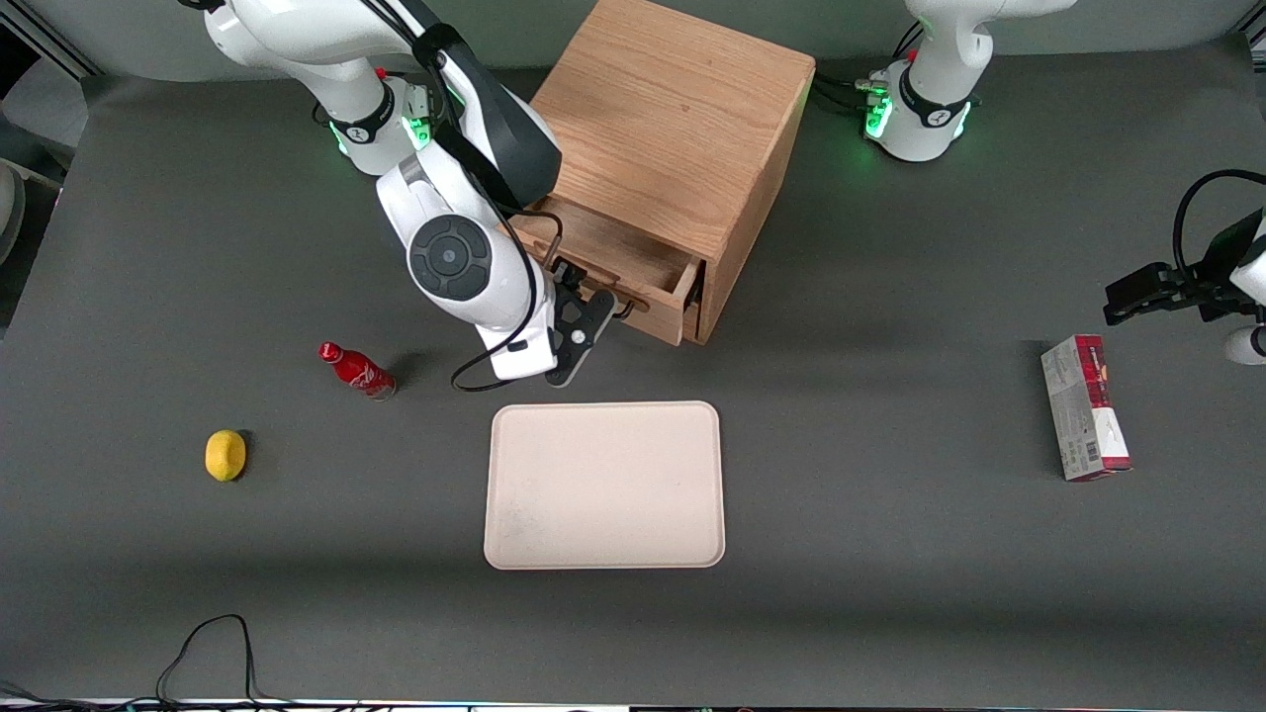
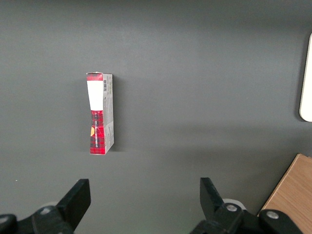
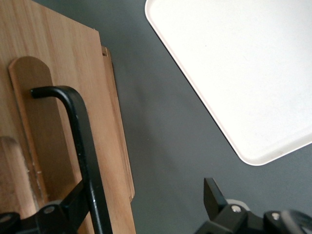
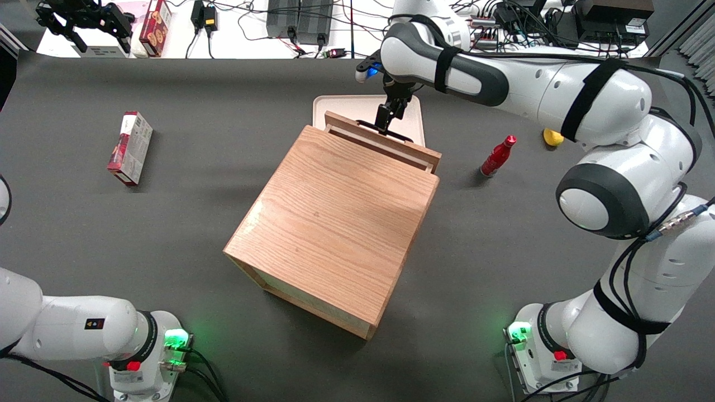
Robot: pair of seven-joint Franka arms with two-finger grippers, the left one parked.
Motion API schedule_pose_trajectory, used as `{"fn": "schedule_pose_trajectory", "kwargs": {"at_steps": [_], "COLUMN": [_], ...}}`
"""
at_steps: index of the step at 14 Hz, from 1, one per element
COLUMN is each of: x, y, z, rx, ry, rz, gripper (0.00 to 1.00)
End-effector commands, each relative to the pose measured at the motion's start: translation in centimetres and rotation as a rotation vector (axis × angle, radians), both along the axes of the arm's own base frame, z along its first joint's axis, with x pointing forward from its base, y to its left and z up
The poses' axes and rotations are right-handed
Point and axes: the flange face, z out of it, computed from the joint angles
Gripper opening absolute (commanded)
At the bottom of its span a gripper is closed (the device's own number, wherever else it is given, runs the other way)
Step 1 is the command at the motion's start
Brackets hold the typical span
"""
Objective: Open upper drawer
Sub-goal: 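Pull the upper drawer handle outward from the cabinet with the right gripper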
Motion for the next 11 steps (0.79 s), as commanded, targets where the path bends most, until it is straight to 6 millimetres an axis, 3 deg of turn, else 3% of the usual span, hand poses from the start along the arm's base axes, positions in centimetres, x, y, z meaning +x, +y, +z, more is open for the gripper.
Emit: {"fn": "schedule_pose_trajectory", "kwargs": {"at_steps": [1, 11], "x": [1.6, 4.7], "y": [-0.6, -2.1], "z": [0.1, -0.2], "rx": [0.024, 0.045], "ry": [-0.013, -0.039], "rz": [0.015, 0.007], "gripper": [1.0, 1.0]}}
